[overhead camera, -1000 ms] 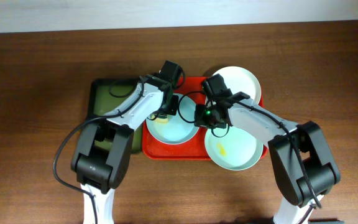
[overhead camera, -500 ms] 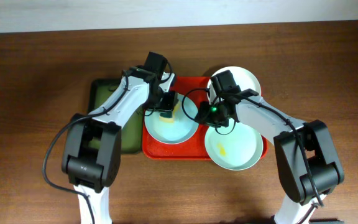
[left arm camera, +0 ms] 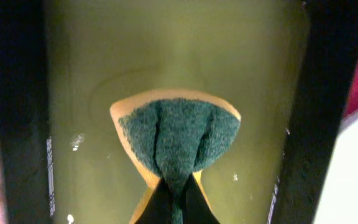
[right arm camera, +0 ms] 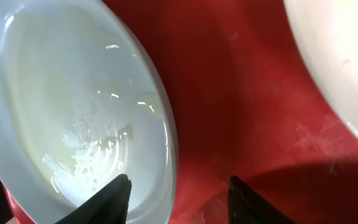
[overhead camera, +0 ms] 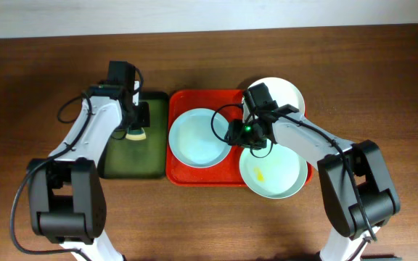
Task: Clean dirty plates on tray and stack at the side
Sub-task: 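Scrub the light-blue plate with the sponge held in the left gripper, then return the sponge to the black tray and raise the left arm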
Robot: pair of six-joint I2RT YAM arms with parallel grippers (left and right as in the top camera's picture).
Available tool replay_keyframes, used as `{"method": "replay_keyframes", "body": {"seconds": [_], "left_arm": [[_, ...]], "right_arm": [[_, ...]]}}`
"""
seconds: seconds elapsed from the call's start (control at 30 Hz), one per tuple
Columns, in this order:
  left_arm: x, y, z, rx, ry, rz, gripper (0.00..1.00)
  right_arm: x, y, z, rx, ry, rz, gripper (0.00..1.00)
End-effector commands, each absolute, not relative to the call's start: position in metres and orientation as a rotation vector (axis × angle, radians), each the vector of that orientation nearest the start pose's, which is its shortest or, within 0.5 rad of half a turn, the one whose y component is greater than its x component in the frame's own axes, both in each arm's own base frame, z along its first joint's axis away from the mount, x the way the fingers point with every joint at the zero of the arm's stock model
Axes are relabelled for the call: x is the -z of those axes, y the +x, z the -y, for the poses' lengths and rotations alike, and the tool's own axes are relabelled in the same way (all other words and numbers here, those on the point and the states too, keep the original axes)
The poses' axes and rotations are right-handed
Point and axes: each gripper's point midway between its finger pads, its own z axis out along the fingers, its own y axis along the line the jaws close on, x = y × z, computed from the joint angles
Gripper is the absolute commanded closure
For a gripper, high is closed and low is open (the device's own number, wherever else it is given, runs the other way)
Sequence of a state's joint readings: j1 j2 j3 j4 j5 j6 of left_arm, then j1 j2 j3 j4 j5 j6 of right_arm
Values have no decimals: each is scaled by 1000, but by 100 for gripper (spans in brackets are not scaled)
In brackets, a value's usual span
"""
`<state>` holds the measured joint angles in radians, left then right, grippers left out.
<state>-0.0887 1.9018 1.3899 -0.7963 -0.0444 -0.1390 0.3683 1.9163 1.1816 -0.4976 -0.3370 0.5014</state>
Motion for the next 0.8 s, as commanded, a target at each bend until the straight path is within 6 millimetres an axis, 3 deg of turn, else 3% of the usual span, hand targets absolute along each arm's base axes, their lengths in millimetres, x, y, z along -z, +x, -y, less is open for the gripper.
{"method": "replay_keyframes", "body": {"seconds": [0.0, 0.1, 0.2, 0.23, 0.27, 0.33, 0.37, 0.4, 0.47, 0.6, 0.67, 0.77], "left_arm": [[-40, 404, 17, -102, -108, -2865, 100], [-27, 399, 17, -102, -107, -2865, 98], [-29, 399, 17, -98, -108, -2864, 48], [-42, 404, 17, -91, -120, -2850, 42], [-66, 413, 17, -69, -168, -2809, 40], [-142, 438, 13, -1, -226, -2629, 34], [-189, 446, 10, 19, -233, -2511, 23], [-218, 448, 6, 23, -241, -2427, 4], [-242, 444, -8, -30, -275, -2359, 1], [-234, 434, -11, -52, -282, -2407, 0], [-241, 438, -28, -148, -325, -2363, 1], [-256, 448, -70, -181, -435, -2260, 1]], "right_arm": [[-21, 366, -202, -639, 101, -2894, 48], [-21, 366, -202, -639, 101, -2894, 49], [-21, 366, -202, -639, 102, -2894, 48], [-21, 366, -202, -639, 102, -2894, 49], [-21, 366, -202, -639, 102, -2894, 49], [-20, 367, -199, -615, 106, -2892, 49], [-19, 367, -197, -600, 109, -2894, 49], [-19, 366, -197, -599, 110, -2896, 48], [-18, 366, -197, -593, 62, -2893, 49], [-16, 366, -194, -559, 43, -2890, 50], [-14, 366, -193, -514, 33, -2888, 52], [-12, 363, -198, -451, -2, -2880, 54]]}}
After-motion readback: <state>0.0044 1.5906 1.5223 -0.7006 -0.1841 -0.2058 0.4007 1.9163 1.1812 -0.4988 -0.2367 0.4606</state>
